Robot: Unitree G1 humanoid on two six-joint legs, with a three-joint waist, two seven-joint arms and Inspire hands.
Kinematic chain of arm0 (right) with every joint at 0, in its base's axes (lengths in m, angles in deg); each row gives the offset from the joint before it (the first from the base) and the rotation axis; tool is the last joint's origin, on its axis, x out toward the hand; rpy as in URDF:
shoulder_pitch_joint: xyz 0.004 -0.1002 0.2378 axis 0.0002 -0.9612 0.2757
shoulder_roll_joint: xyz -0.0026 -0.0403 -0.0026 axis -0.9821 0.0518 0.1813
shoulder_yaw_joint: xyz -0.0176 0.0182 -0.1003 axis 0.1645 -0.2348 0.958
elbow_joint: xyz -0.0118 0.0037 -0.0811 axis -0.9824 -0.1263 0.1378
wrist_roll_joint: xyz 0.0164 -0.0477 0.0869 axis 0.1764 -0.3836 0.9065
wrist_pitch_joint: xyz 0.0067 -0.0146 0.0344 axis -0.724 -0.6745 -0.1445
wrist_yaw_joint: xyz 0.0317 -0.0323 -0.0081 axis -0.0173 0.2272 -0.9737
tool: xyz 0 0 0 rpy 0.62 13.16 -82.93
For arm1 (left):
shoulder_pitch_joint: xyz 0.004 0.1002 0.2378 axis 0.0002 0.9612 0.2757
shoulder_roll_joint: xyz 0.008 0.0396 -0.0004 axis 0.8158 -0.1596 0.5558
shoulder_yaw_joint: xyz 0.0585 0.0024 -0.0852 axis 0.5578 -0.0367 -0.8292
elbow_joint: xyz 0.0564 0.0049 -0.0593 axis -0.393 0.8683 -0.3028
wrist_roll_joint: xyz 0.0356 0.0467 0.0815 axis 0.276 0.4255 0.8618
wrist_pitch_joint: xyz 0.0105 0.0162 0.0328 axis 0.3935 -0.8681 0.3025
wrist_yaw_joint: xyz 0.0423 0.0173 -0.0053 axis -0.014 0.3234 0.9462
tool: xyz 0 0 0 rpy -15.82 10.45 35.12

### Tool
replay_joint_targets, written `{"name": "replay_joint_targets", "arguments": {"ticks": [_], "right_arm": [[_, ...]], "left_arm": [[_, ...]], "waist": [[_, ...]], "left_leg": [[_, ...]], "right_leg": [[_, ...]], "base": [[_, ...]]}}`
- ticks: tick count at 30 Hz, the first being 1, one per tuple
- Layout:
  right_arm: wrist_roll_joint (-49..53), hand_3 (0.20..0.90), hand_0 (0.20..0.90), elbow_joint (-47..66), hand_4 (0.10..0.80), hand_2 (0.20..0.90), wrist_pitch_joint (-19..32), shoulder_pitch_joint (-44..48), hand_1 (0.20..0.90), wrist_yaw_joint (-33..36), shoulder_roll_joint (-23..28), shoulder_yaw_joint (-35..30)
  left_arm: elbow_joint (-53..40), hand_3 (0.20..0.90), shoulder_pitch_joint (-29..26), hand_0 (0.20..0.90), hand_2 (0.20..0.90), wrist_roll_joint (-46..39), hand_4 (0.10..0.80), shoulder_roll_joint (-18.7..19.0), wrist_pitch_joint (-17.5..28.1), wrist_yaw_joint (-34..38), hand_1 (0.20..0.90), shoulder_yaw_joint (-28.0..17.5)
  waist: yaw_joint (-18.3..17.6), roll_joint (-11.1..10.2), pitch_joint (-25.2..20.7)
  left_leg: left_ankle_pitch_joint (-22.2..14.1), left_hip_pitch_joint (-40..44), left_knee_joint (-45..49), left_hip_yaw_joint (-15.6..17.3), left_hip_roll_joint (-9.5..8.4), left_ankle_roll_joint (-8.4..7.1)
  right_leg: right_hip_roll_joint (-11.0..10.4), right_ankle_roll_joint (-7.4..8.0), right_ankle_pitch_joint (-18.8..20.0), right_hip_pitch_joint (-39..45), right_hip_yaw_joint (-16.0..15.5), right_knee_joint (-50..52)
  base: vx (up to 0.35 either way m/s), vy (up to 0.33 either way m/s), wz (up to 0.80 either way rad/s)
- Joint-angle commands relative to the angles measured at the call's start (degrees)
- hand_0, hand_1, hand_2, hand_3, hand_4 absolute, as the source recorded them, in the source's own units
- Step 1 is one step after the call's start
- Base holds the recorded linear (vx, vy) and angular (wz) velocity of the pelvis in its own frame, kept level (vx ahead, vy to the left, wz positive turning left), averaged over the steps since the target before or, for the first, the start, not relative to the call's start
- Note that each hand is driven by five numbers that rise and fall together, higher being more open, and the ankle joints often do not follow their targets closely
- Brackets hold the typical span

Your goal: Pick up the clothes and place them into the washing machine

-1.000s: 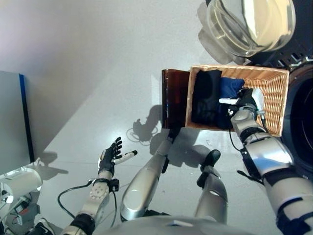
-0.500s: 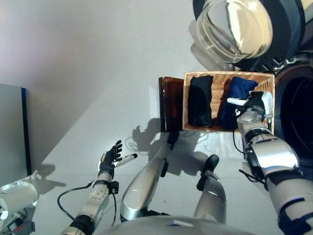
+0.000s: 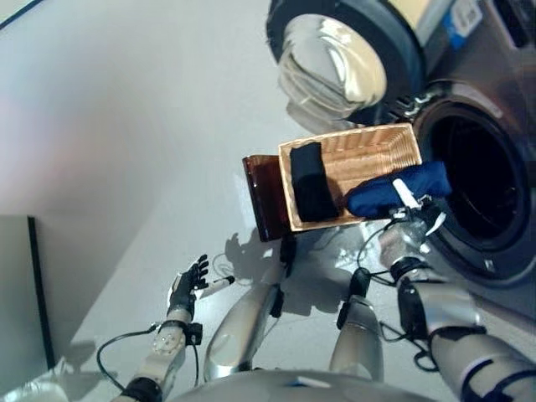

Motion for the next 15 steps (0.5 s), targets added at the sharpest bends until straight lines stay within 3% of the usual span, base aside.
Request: {"name": "replay_joint_targets", "arguments": {"ticks": [1,9,15], "right_arm": [[6.7,0.200,0.200,6.7,0.300,0.200,10.8,0.6,0.200,-0.1,4.0,-4.5],[2.6,0.200,0.200,9.3,0.300,0.200,11.5,4.1,0.200,3.7,9.4,-6.0],[-1.6,0.200,0.200,9.0,0.300,0.200,10.0,12.4,0.200,6.0,22.6,-4.4]], "left_arm": [[2.2,0.900,1.0,0.900,0.900,-1.0,0.800,-0.3,2.0,0.2,0.900,2.3],[3.5,0.900,1.4,0.900,0.900,-1.6,0.800,-1.4,2.4,0.2,0.900,3.9],[1.8,0.900,1.8,0.900,0.900,-2.1,0.800,-0.2,3.0,-0.5,0.900,3.5]], "waist": [[1.1,1.3,-1.9],[0.9,4.6,-2.6],[1.5,6.5,-3.8]], "left_leg": [[-6.4,-2.5,7.0,3.5,1.44,-2.64],[-6.3,-2.3,6.4,3.9,1.21,-2.89],[-6.1,-2.3,6.0,4.4,0.96,-3.02]], "right_leg": [[0.4,-4.43,6.9,-0.3,0.8,-6.1],[0.4,-4.36,6.6,-0.9,1.7,-5.8],[0.3,-4.38,7.0,-1.8,2.7,-5.6]], "base": [[0.025,0.036,-0.17],[0.013,0.013,-0.06],[0.017,0.014,-0.06]]}}
